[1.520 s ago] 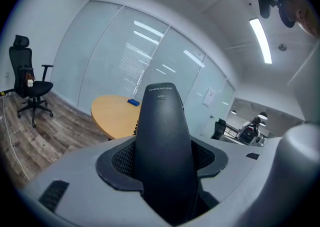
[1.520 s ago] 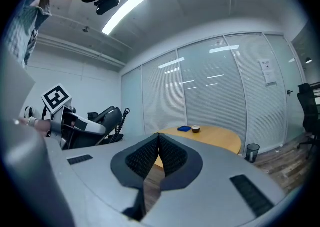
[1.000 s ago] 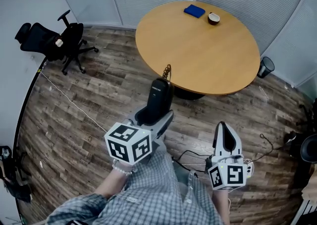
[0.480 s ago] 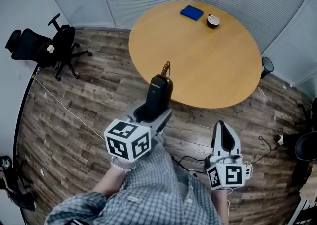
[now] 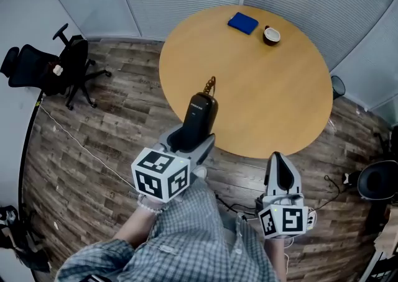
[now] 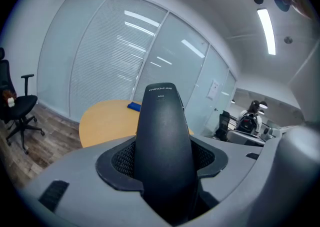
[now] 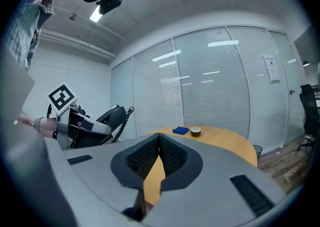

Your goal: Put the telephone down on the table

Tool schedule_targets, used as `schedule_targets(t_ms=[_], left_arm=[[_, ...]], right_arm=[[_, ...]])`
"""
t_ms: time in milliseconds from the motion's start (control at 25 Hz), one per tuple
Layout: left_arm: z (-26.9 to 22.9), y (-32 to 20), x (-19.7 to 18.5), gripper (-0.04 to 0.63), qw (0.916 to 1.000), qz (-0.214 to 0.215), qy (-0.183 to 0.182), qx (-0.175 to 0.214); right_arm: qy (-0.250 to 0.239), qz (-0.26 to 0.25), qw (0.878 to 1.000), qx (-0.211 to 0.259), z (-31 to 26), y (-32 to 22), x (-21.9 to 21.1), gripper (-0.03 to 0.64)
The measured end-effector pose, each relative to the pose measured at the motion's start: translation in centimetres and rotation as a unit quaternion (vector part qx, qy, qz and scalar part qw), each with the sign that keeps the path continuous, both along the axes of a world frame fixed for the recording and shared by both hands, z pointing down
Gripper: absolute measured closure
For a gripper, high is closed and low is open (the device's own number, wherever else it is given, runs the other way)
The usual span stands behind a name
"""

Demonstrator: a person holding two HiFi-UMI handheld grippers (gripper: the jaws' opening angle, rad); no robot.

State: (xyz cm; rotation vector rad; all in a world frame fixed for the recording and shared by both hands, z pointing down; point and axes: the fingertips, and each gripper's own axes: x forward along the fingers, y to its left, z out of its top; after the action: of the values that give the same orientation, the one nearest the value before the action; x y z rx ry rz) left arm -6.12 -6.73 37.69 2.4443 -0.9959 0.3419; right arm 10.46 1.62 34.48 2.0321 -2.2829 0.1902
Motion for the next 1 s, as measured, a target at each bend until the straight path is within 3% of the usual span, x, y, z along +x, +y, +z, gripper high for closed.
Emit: schedule_targets(t_ms=[520,1000], left_arm=[[0.8,-10.2,-0.6,0.318,0.9996,0.026,-0.013,-0.005],[2.5,-14.4,-0.5,0.318,0.9988,0.035,-0.029,-0.021]], right_arm=[[0.003,0.029,1.000,-0.001,-0.3,-9.4,-1.2,0.606],[0.007,0.045,0.999,-0.018,0.2,-11.8,-1.8,0.607]])
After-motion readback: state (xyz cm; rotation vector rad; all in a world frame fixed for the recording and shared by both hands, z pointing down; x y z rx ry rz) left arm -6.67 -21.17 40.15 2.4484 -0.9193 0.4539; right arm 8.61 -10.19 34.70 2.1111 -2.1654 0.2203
